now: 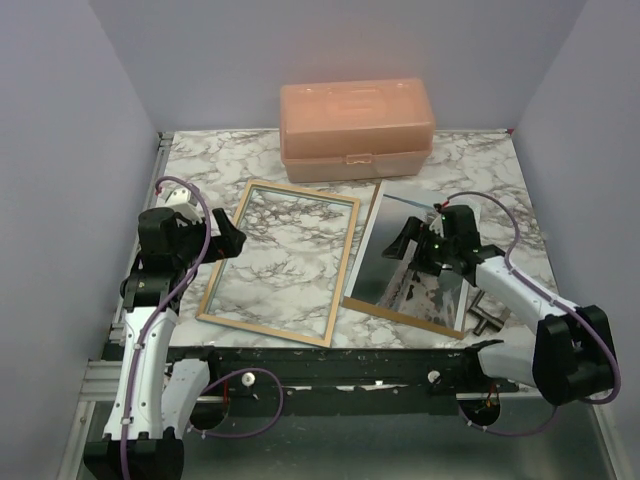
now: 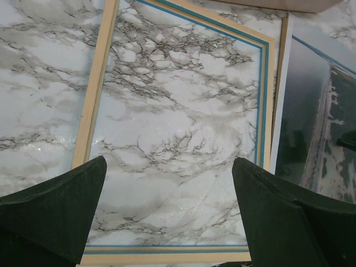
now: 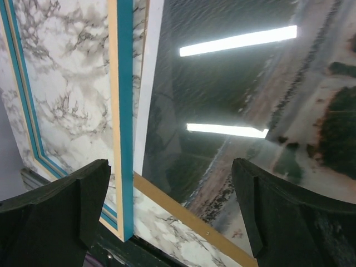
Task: Put the photo into the frame
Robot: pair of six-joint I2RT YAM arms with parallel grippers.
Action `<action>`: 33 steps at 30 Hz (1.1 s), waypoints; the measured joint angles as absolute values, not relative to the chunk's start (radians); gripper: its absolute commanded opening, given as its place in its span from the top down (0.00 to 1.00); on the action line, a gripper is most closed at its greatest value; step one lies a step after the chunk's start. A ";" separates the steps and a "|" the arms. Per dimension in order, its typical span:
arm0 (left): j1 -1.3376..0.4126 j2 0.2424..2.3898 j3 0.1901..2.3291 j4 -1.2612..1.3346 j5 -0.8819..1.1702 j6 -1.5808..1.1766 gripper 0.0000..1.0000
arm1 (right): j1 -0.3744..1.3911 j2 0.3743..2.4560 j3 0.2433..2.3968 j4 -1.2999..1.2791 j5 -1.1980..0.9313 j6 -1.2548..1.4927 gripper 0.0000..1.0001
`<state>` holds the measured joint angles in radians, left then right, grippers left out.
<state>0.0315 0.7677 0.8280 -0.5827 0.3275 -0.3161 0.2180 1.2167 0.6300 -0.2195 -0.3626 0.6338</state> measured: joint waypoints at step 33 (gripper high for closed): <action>0.031 0.785 0.822 -0.563 0.353 -0.303 0.01 | 0.856 1.761 1.105 -0.429 0.145 0.759 0.20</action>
<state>0.0315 0.7849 0.8223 -0.5632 0.3534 -0.3027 0.8562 1.7615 1.1053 -0.4286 0.1452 0.7593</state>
